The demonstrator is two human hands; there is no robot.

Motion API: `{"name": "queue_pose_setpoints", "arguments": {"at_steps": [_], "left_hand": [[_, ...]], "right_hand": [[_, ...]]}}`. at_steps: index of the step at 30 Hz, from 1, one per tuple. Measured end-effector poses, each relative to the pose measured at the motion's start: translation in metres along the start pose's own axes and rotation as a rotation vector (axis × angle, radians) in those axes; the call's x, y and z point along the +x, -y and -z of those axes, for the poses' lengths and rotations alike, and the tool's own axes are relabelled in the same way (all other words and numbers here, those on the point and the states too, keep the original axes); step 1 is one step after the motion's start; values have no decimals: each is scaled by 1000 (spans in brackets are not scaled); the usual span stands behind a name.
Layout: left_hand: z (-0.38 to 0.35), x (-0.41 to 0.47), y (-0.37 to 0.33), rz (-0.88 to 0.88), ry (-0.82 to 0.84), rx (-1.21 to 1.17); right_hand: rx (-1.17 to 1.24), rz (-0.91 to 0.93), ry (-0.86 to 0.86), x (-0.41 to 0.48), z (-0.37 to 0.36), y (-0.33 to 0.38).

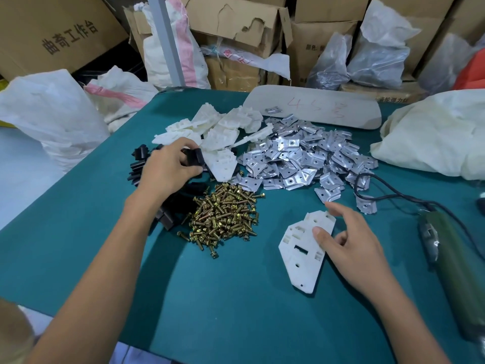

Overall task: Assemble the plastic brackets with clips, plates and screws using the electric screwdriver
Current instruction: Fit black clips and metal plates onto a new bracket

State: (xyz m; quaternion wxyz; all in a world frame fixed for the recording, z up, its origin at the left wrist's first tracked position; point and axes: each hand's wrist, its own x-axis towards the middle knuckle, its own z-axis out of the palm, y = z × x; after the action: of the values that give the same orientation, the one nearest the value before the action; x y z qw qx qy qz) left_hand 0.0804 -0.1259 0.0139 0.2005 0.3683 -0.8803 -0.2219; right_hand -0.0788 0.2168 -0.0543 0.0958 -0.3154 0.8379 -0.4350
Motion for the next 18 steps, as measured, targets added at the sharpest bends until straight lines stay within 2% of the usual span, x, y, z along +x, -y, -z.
{"name": "queue_pose_setpoints", "arguments": {"at_steps": [2, 4, 7, 9, 11, 15, 18], "left_hand": [[15, -13, -16, 30, -11, -232], [17, -36, -43, 5, 77, -479], [-14, -70, -89, -71, 290, -624], [-44, -86, -115, -114, 379, -673], [-68, -94, -130, -117, 429, -715], [-89, -88, -138, -76, 503, -798], [-97, -69, -129, -102, 333, -528]], "right_hand": [[53, 12, -66, 1, 1, 3], [176, 18, -118, 1, 2, 9], [474, 11, 13, -2, 2, 22], [586, 12, 168, -5, 5, 28], [629, 17, 225, -5, 6, 28], [600, -62, 83, 1, 15, 15], [618, -180, -65, 9, 21, 7]]}}
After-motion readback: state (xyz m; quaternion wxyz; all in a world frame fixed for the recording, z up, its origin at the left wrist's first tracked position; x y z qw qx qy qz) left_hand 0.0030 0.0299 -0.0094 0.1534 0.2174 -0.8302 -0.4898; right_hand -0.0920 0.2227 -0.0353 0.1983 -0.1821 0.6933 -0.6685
